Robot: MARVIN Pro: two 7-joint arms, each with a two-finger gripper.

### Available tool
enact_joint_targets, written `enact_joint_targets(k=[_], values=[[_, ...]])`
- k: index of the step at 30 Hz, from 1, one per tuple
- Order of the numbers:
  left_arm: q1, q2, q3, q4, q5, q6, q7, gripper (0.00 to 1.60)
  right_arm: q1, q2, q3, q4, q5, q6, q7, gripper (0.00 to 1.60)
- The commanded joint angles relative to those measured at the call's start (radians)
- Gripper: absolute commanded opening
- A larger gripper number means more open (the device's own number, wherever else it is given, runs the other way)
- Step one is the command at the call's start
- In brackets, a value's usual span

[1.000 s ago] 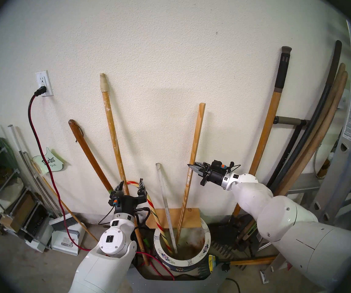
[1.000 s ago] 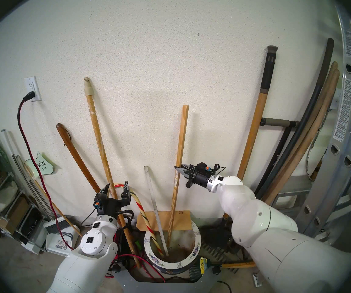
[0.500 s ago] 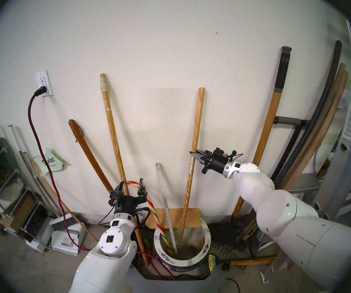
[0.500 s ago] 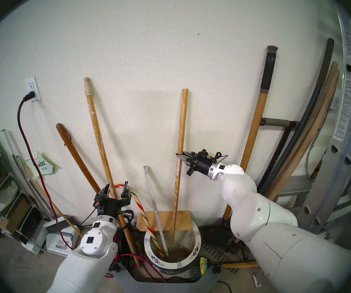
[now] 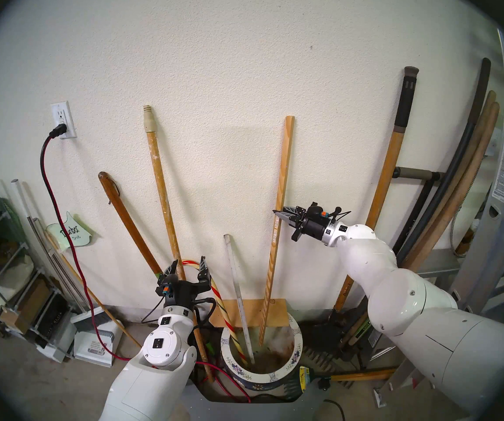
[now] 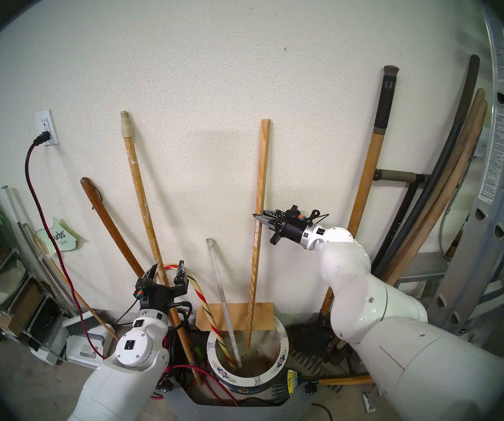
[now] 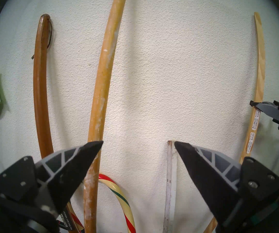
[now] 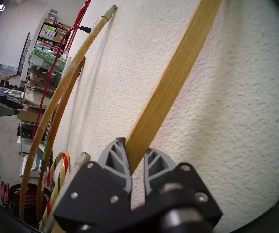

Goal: Take wooden sticks or brooms out of the pot

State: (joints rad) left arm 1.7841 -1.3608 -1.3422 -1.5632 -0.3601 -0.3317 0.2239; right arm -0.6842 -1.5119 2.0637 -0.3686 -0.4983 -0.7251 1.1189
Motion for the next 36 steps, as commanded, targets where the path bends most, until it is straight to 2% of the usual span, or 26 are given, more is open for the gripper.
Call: enact_joint_targets(k=[1, 11, 36], values=[[-0.001, 0.000, -0.001, -0.002, -0.001, -0.001, -0.001, 1.60, 0.107, 0.008, 0.014, -0.087, 0.034, -0.019, 0.031, 0.00], [-0.001, -0.001, -0.002, -0.002, 0.002, -0.001, 0.001, 1.60, 0.102, -0.001, 0.020, -0.103, 0.013, -0.030, 0.020, 0.00], [-0.001, -0.004, -0.003, -0.002, 0.010, -0.001, 0.005, 1.60, -0.023, -0.029, 0.065, -0.077, 0.015, -0.026, 0.014, 0.00]])
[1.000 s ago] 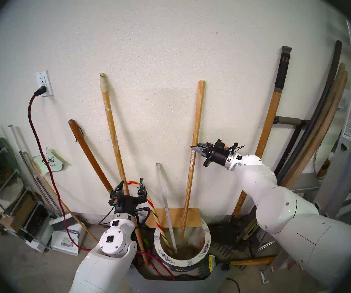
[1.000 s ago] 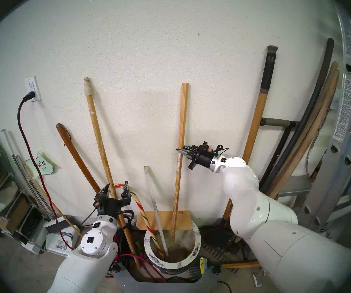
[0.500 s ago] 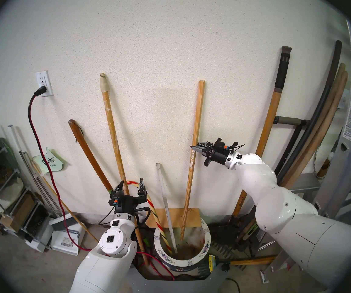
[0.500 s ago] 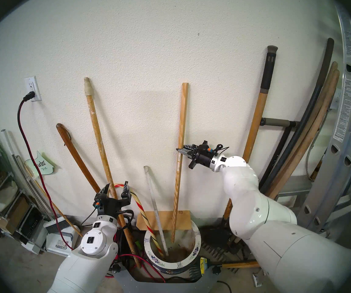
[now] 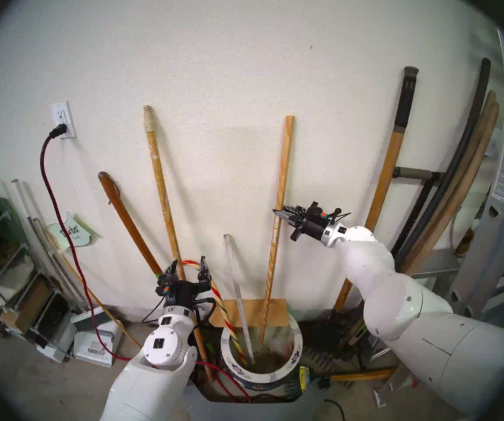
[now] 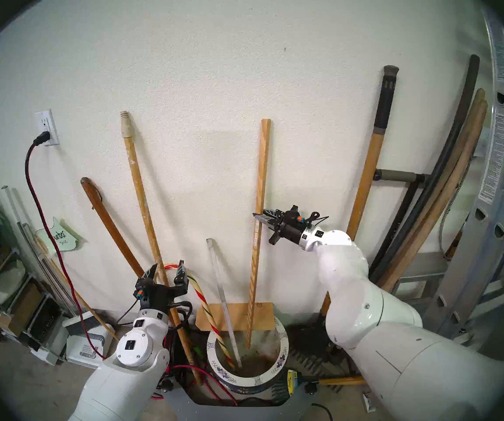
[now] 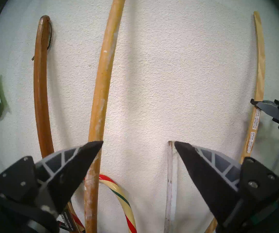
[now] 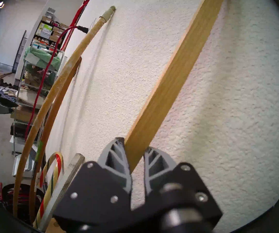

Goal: Take wooden sticks or brooms out of the pot

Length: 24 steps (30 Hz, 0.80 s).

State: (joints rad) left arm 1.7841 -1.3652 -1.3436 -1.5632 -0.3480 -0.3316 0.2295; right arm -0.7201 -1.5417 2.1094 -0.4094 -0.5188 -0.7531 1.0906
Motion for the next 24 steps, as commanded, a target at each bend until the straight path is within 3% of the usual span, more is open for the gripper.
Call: enact_joint_targets(k=[1, 24], values=[[-0.001, 0.000, -0.001, -0.002, -0.001, -0.001, -0.001, 1.60, 0.007, -0.003, 0.020, -0.035, 0.037, 0.003, 0.044, 0.00], [-0.001, -0.002, -0.003, -0.002, 0.003, -0.001, 0.002, 1.60, -0.079, -0.061, 0.058, -0.043, 0.096, 0.020, 0.068, 0.00]])
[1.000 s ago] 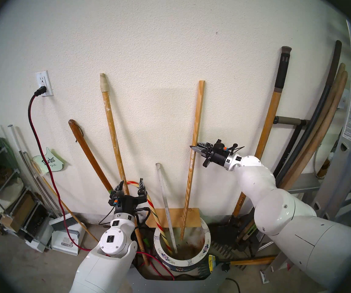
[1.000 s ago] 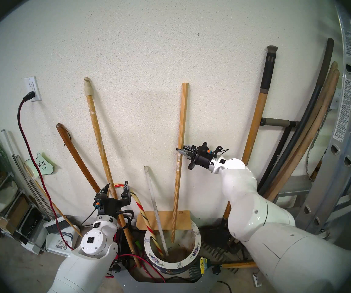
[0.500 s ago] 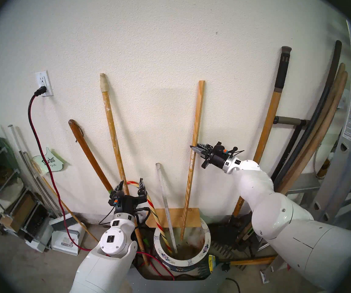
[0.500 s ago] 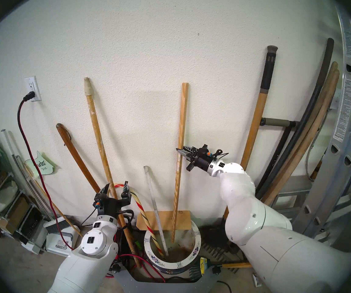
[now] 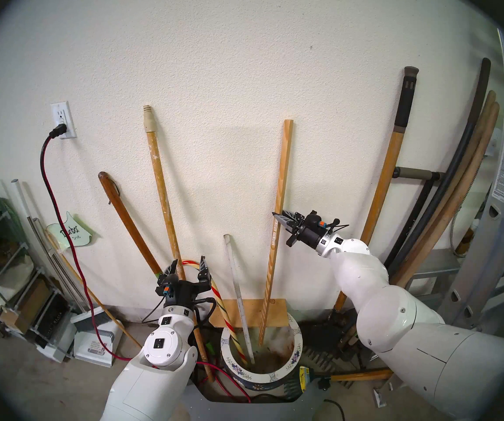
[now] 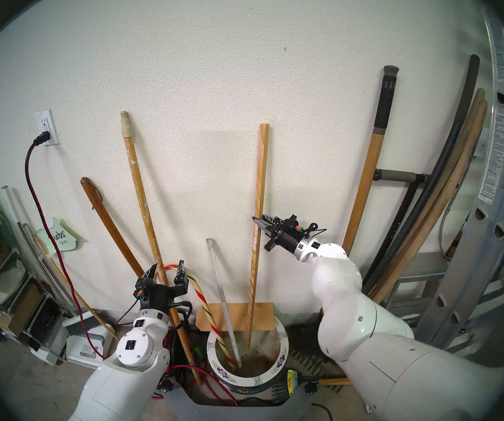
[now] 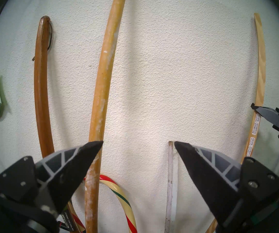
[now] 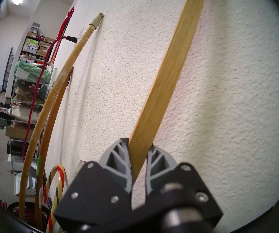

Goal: Take wooden sticks or brooms out of the pot

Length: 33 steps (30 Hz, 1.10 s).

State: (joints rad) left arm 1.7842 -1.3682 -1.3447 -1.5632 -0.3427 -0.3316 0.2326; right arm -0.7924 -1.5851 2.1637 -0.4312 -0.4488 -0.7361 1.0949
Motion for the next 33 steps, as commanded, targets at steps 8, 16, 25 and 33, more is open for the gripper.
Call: enact_joint_targets(k=[8, 16, 25, 33], values=[[-0.001, 0.000, -0.002, -0.002, -0.001, -0.001, 0.000, 1.60, -0.025, -0.030, 0.018, -0.053, 0.050, 0.019, 0.085, 0.00], [-0.001, -0.001, -0.002, -0.002, 0.000, -0.001, 0.001, 1.60, -0.047, -0.044, 0.027, -0.085, 0.067, 0.037, 0.103, 0.00], [-0.001, -0.002, -0.002, -0.002, 0.001, -0.001, 0.002, 1.60, -0.122, -0.041, 0.028, -0.100, 0.071, 0.078, 0.138, 0.00], [-0.001, -0.002, -0.003, -0.002, 0.002, -0.001, 0.002, 1.60, -0.149, -0.019, 0.035, -0.149, 0.083, 0.096, 0.164, 0.00]])
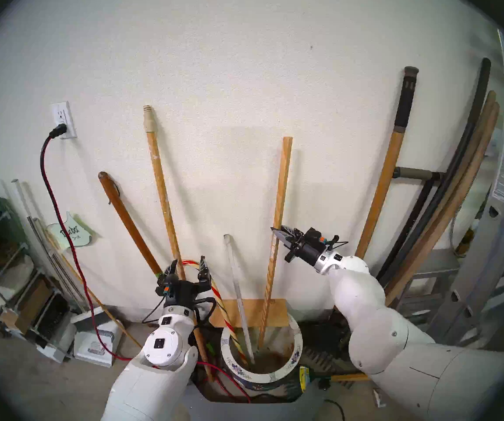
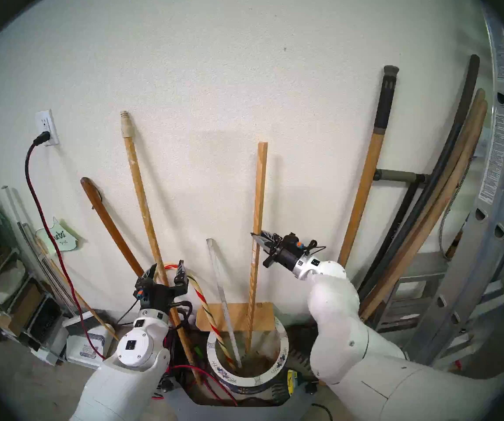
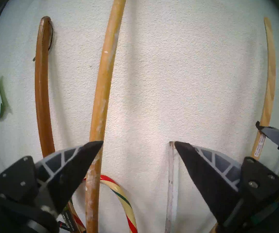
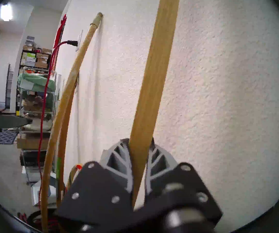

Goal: Take wooden sticks or brooms out of the pot

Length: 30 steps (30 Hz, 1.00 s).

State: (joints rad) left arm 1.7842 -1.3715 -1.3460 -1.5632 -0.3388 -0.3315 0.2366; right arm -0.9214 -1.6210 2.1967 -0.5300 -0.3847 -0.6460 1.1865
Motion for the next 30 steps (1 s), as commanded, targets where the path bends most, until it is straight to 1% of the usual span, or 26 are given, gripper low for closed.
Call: enact_joint_targets(k=[1, 12, 15, 20, 23, 25, 26, 27, 29, 30], values=[[-0.001, 0.001, -0.001, -0.002, -0.002, -0.001, -0.001, 1.60, -0.019, 0.020, 0.002, -0.060, 0.022, 0.006, 0.075, 0.00], [-0.001, 0.000, -0.002, -0.002, 0.000, -0.001, -0.001, 1.60, 0.008, 0.031, -0.003, -0.166, 0.055, 0.015, 0.091, 0.00], [-0.001, 0.000, -0.002, -0.002, 0.000, -0.001, -0.001, 1.60, 0.013, 0.027, -0.007, -0.214, 0.070, 0.027, 0.099, 0.00], [-0.001, 0.000, -0.002, -0.002, 0.001, -0.001, 0.000, 1.60, 0.020, 0.021, -0.014, -0.259, 0.085, 0.042, 0.108, 0.00], [-0.001, -0.001, -0.002, -0.002, 0.002, -0.001, 0.000, 1.60, 0.027, 0.013, -0.021, -0.312, 0.103, 0.061, 0.121, 0.00], [-0.001, -0.001, -0.002, -0.002, 0.002, -0.001, 0.000, 1.60, 0.029, 0.012, -0.022, -0.323, 0.106, 0.065, 0.123, 0.00], [-0.001, -0.001, -0.002, -0.002, 0.002, -0.001, 0.000, 1.60, 0.033, 0.009, -0.026, -0.352, 0.116, 0.076, 0.131, 0.00], [-0.001, -0.001, -0.002, -0.002, 0.002, -0.001, 0.000, 1.60, 0.033, 0.009, -0.026, -0.352, 0.116, 0.076, 0.131, 0.00], [0.000, -0.001, -0.002, -0.002, 0.003, -0.001, 0.000, 1.60, 0.038, 0.006, -0.030, -0.395, 0.129, 0.093, 0.143, 0.00], [0.000, -0.001, -0.002, -0.002, 0.003, -0.001, 0.000, 1.60, 0.038, 0.006, -0.030, -0.395, 0.129, 0.093, 0.143, 0.00]])
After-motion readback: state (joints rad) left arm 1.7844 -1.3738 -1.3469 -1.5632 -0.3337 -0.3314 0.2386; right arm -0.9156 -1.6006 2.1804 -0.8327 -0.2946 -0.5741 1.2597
